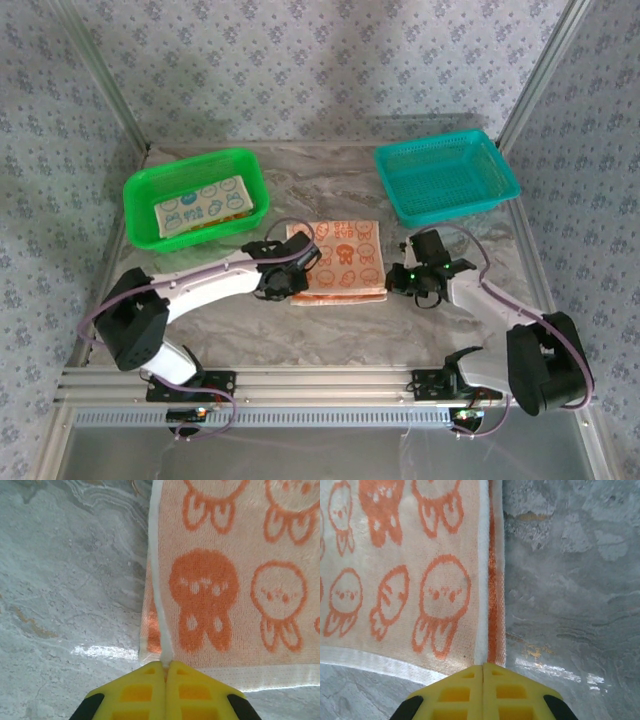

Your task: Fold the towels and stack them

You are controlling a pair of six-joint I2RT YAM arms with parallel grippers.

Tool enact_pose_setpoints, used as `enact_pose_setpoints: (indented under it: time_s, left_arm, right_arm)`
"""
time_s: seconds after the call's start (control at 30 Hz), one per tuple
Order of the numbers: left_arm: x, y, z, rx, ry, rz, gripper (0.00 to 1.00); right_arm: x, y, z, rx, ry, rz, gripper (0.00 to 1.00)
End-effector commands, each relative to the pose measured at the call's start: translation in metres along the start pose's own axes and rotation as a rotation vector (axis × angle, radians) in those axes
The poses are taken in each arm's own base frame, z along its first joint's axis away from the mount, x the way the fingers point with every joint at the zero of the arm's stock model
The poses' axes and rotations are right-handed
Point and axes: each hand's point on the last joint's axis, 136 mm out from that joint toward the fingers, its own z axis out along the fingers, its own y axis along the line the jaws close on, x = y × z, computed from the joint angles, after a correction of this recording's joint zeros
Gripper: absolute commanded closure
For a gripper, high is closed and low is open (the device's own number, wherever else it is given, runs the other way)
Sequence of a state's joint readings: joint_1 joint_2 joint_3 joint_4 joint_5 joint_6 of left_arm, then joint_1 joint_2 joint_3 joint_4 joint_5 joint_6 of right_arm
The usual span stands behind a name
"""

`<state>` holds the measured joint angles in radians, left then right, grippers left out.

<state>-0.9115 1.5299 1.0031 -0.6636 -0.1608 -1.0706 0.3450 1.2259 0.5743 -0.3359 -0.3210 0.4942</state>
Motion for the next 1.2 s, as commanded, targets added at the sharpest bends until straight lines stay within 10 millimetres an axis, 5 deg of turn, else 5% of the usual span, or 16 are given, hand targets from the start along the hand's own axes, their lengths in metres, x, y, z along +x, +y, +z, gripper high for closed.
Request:
enact_pose_setpoints:
  time_s: [0.0, 0.1, 0.3, 0.37, 0.53, 0.8, 0.93, 1.17]
  left_arm:
    - [0.011, 0.0, 0.01, -0.009, 0.029, -0.007, 0.98]
    - [0.017, -0.003, 0.015, -0.002, 0.04, 0.001, 0.88]
    - [0.017, 0.0, 0.011, -0.023, 0.036, 0.018, 0.38]
    - [0.012, -0.001, 0.005, -0.022, 0.015, 0.031, 0.37]
    - [0.001, 0.003, -0.006, -0.042, 0.006, 0.069, 0.41]
    - [-0.023, -0.026, 0.0, 0.068, -0.009, 0.139, 0.79]
    - [-0.013, -0.029, 0.027, 0.084, 0.06, 0.14, 0.88]
    - [0.024, 0.004, 0.062, -0.011, 0.188, 0.128, 0.95]
  right_arm:
    - [0.008, -0.006, 0.008, 0.019, 0.02, 0.011, 1.0]
    - [0.01, -0.007, 0.011, 0.029, 0.032, 0.007, 0.9]
    - [0.011, -0.008, 0.006, 0.046, 0.026, 0.005, 0.63]
    - [0.009, -0.007, 0.001, 0.055, 0.012, -0.003, 0.61]
    - [0.001, 0.0, -0.005, 0.069, -0.003, -0.026, 0.59]
    - [-0.004, 0.019, 0.011, 0.098, 0.029, -0.146, 0.68]
    - [-0.003, 0.023, 0.027, 0.11, 0.074, -0.208, 0.72]
    - [0.021, 0.012, 0.045, 0.145, 0.134, -0.203, 0.76]
